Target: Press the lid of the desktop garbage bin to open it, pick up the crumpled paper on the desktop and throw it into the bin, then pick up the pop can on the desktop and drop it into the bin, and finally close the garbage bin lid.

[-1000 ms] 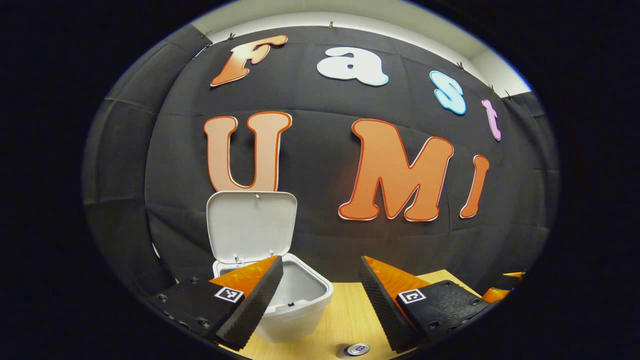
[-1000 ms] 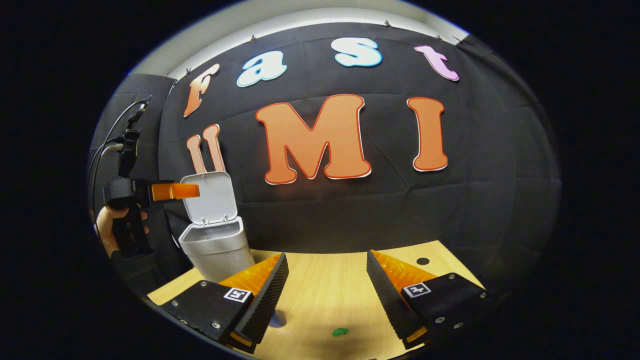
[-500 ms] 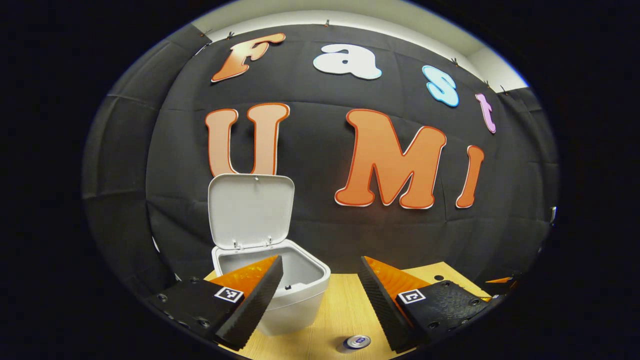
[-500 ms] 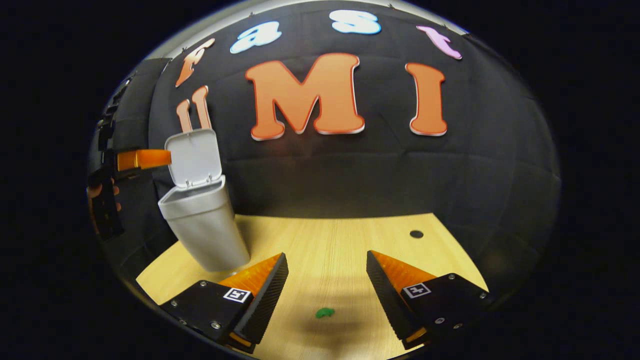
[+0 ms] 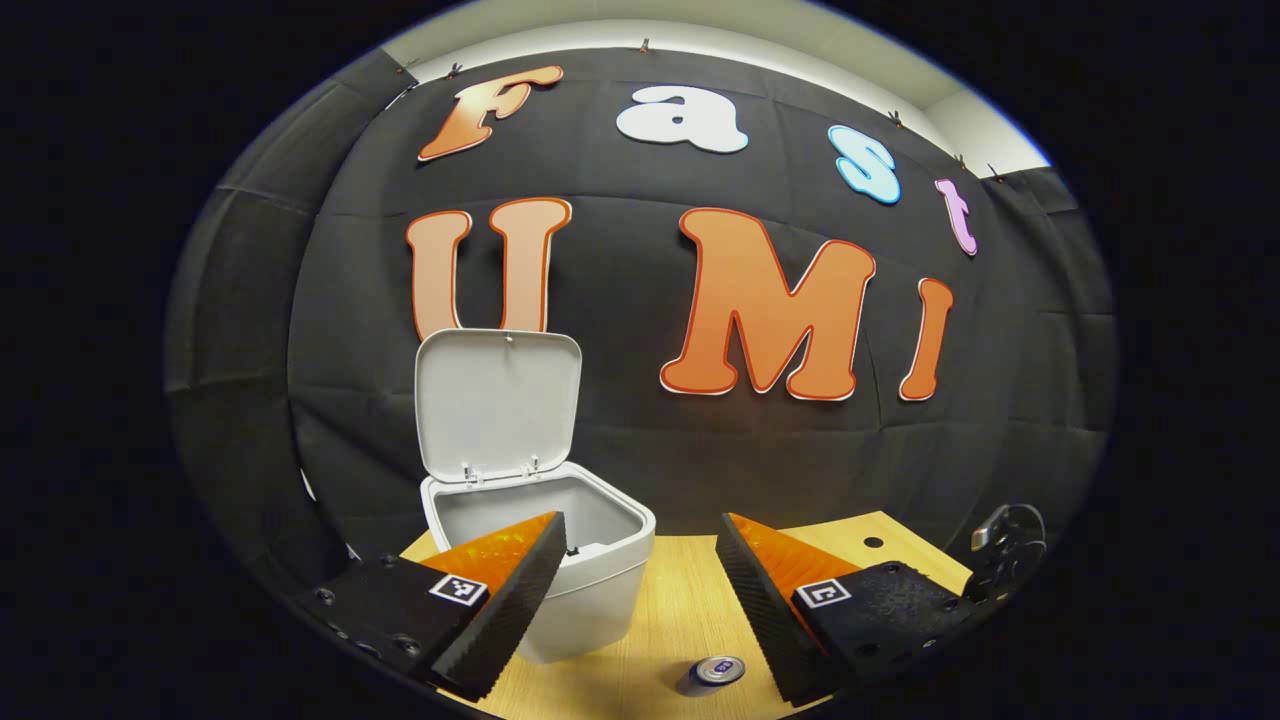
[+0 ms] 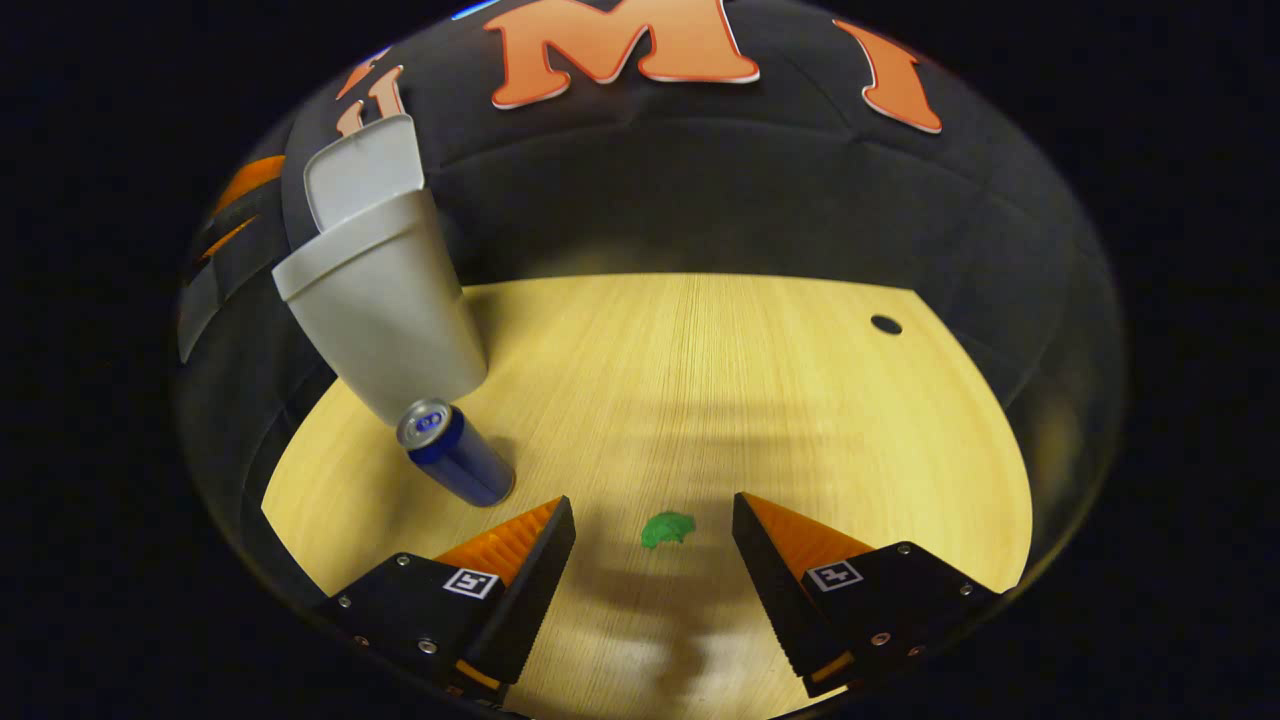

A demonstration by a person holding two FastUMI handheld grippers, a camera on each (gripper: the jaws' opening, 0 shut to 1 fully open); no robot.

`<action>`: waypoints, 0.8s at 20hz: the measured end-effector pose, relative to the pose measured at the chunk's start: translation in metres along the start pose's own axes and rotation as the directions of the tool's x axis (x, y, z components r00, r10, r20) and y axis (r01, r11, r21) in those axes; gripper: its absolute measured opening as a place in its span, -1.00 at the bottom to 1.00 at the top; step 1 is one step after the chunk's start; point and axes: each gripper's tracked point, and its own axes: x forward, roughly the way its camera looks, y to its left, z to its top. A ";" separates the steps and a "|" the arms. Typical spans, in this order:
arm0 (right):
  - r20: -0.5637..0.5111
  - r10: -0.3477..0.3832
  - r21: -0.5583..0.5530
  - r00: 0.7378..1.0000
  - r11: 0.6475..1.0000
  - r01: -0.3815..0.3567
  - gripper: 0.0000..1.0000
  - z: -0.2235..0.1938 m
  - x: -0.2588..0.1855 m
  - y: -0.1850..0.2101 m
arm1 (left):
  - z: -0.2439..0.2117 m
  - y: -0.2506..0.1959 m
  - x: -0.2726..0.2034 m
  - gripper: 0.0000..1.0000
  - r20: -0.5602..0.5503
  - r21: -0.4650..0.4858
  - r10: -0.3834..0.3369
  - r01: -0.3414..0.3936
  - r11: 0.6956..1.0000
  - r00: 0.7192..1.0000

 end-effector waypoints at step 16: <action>-0.245 -0.073 -0.084 0.967 0.995 0.053 0.81 -0.034 0.044 -0.004 | -0.022 0.051 0.005 0.92 -0.061 0.012 0.066 -0.065 0.998 0.996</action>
